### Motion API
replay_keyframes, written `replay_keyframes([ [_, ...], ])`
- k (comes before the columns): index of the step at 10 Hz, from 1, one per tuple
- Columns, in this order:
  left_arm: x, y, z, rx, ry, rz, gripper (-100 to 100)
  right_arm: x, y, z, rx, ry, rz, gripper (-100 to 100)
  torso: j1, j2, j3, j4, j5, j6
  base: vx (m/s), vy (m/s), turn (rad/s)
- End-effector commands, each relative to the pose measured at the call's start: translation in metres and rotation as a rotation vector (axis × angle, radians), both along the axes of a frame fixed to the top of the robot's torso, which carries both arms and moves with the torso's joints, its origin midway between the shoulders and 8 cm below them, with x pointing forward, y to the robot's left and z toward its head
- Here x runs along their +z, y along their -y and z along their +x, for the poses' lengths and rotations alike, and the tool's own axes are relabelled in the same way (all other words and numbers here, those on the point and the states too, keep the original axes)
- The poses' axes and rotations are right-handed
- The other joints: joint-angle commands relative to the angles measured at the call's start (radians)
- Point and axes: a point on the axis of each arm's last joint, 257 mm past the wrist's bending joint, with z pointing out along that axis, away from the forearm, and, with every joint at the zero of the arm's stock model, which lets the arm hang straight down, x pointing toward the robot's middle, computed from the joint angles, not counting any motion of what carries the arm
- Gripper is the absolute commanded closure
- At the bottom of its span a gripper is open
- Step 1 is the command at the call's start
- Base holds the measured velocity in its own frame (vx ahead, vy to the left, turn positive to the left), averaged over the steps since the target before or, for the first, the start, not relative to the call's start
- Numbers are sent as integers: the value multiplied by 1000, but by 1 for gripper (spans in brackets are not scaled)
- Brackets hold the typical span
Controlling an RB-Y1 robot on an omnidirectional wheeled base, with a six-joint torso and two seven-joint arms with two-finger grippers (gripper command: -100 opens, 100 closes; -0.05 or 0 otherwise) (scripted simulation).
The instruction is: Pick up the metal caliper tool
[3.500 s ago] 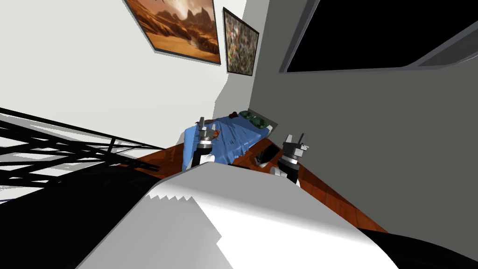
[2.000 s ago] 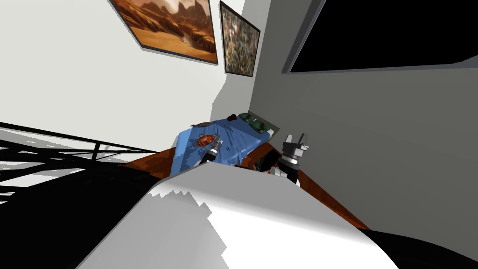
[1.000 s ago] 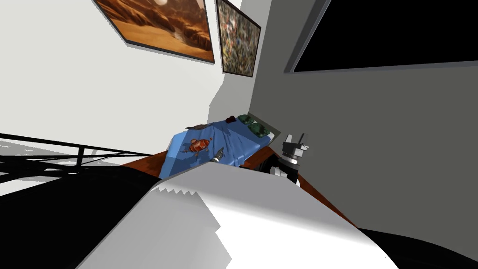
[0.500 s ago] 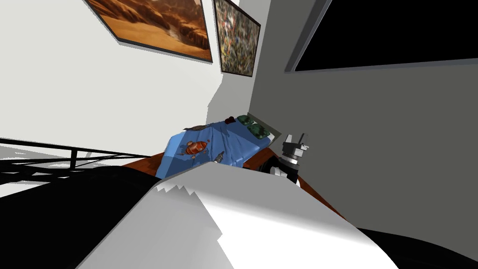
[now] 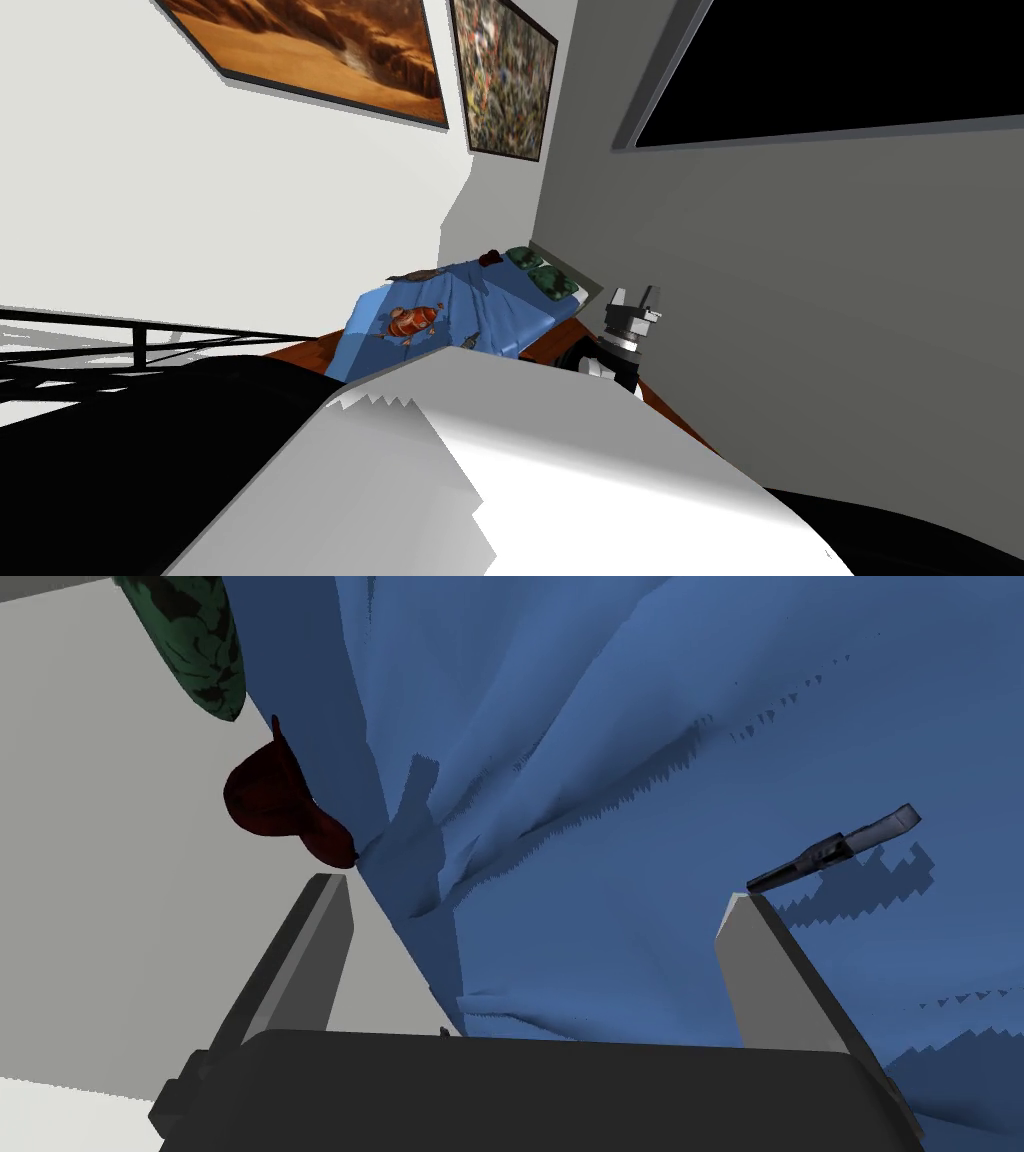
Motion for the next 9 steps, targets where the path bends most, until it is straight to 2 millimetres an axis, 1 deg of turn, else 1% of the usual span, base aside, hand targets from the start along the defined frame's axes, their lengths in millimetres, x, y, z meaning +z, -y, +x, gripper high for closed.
replay_keyframes([
  [1,-14,-3,-11,-11,-34,18,-100,0,0,0,0,0,0,0,0,0,0,0,0,0,72,-39,5],
  [2,-31,-8,-27,-36,-87,48,-100,0,0,0,0,0,0,0,0,0,0,0,0,0,89,-23,-7],
  [3,-32,-9,-28,-35,-90,49,-100,0,0,0,0,0,0,0,1,-2,-1,0,0,0,70,-9,-5],
  [4,-49,-15,-46,-60,-143,80,-100,0,0,0,0,0,0,0,2,-1,-1,0,0,0,76,-14,-12],
  [5,-59,-20,-57,-87,-178,106,-100,0,0,0,0,0,0,0,2,-1,-1,0,0,0,127,-47,-10],
  [7,-64,-23,-63,-85,-194,112,-100,0,0,0,0,0,0,0,0,-4,-2,-1,0,0,93,-34,6],
  [8,-75,-30,-76,-111,-232,140,-100,0,0,0,0,0,0,0,1,-1,-1,0,0,0,54,-23,-27],
  [9,-78,-32,-80,-110,-243,144,-100,0,0,0,0,0,0,0,1,0,0,0,0,0,51,-39,-20],
])
